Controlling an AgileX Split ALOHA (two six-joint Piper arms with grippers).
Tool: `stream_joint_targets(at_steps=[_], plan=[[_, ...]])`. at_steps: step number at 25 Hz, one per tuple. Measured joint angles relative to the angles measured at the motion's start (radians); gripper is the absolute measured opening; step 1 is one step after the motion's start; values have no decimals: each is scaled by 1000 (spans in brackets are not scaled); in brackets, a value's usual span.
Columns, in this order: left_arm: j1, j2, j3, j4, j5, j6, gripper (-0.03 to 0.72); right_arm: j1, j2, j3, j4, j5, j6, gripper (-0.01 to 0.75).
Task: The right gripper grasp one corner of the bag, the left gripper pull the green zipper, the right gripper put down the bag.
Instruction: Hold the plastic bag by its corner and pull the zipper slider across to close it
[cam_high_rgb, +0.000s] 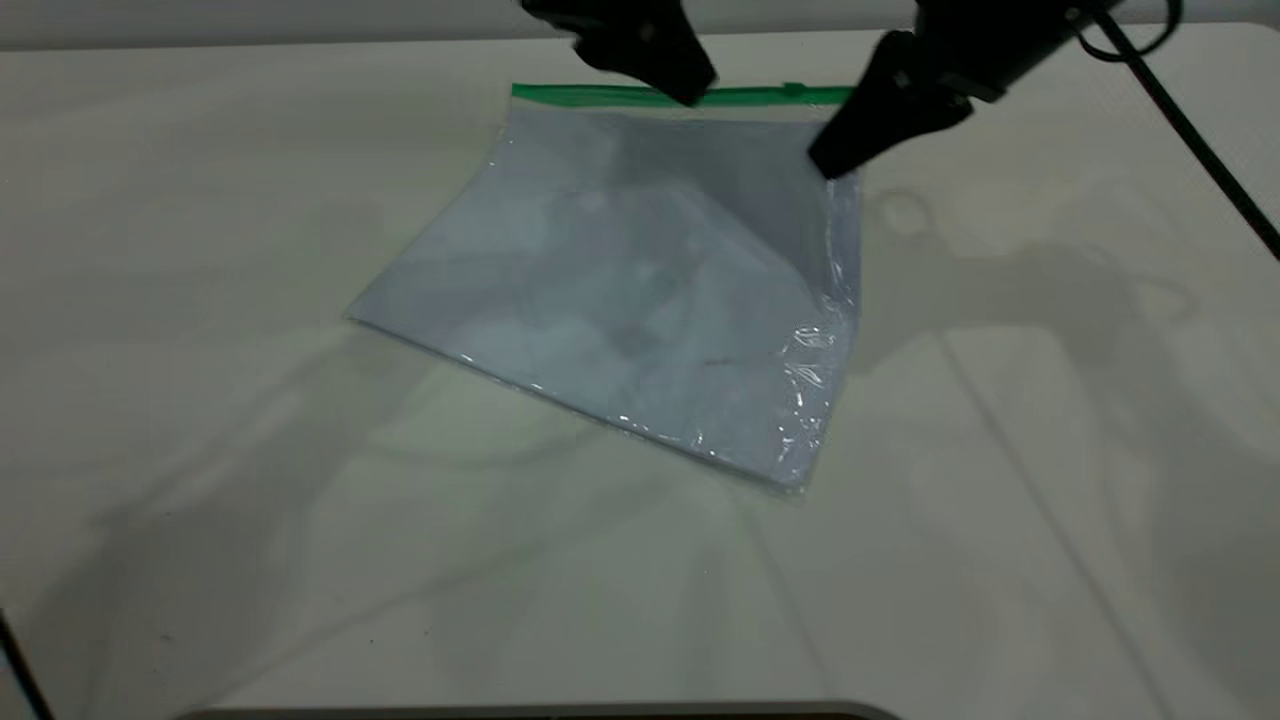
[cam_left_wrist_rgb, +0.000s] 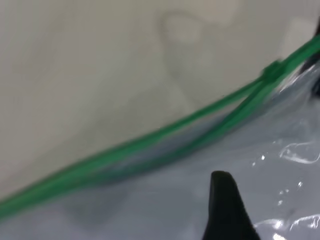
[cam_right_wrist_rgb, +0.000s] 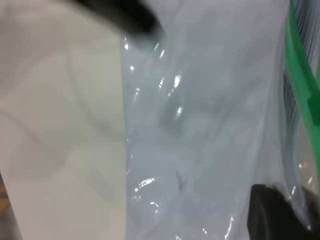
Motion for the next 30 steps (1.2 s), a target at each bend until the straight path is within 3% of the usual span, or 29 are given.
stream_joint_targets(at_steps=[8,23,26,30], plan=[[-14,55,-112,-43,95,105,512,52,0,-2,-3,36,-36,33],[-14,116,-126,-90,117,159,510,54,0,-2,-5,39,-40,33],[-14,116,-127,-90,116,162,479,54,0,-2,-5,39,-40,33],[-14,116,-127,-93,113,162,385,54,0,-2,-5,39,-40,33]])
